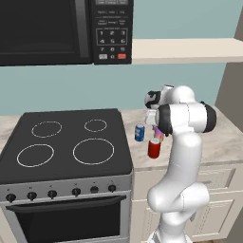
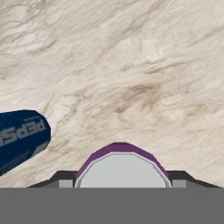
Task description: Four empty soda cans are scattered around the kitchen. Gather all the cans and cluster them next to the stove for recycling.
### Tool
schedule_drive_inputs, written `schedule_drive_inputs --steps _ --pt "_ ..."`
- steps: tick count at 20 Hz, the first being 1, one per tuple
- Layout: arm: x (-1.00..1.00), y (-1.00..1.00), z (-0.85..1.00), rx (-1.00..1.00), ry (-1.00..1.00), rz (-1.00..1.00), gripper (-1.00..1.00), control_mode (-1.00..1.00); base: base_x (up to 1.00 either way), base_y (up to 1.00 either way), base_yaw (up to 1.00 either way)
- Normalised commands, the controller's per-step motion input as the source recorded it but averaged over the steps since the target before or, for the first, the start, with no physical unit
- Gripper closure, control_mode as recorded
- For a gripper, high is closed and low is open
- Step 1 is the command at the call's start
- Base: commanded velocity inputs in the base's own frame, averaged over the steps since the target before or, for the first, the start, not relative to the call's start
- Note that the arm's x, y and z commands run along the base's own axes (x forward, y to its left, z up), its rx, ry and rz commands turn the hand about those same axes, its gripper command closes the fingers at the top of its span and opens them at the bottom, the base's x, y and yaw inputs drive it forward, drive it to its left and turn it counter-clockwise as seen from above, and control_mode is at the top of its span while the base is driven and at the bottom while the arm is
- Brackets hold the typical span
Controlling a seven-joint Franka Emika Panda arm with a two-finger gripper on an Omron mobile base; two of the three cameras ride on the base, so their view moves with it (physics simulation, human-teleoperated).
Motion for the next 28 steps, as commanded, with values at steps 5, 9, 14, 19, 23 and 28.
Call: schedule_drive_inputs --steps 5,9,14,19,23,28 --pt "-0.18 0.2 -0.17 0.0 0.0 0.0 1.0 -1.0 0.0 0.0 0.0" --pt "-0.16 0.21 -0.18 0.0 0.0 0.0 1.0 -1.0 0.0 0.0 0.0" --pt "-0.18 0.2 -0.18 0.01 0.0 0.0 1.0 -1.0 0.0 0.0 0.0" --pt "-0.21 0.2 -0.22 0.0 0.0 0.0 1.0 -1.0 0.0 0.0 0.0" --pt "-0.2 0.2 -0.27 0.0 0.0 0.0 -1.0 -1.0 0.0 0.0 0.0" --pt "-0.2 0.13 -0.22 0.0 -0.02 0.0 -1.0 -1.0 0.0 0.0 0.0"
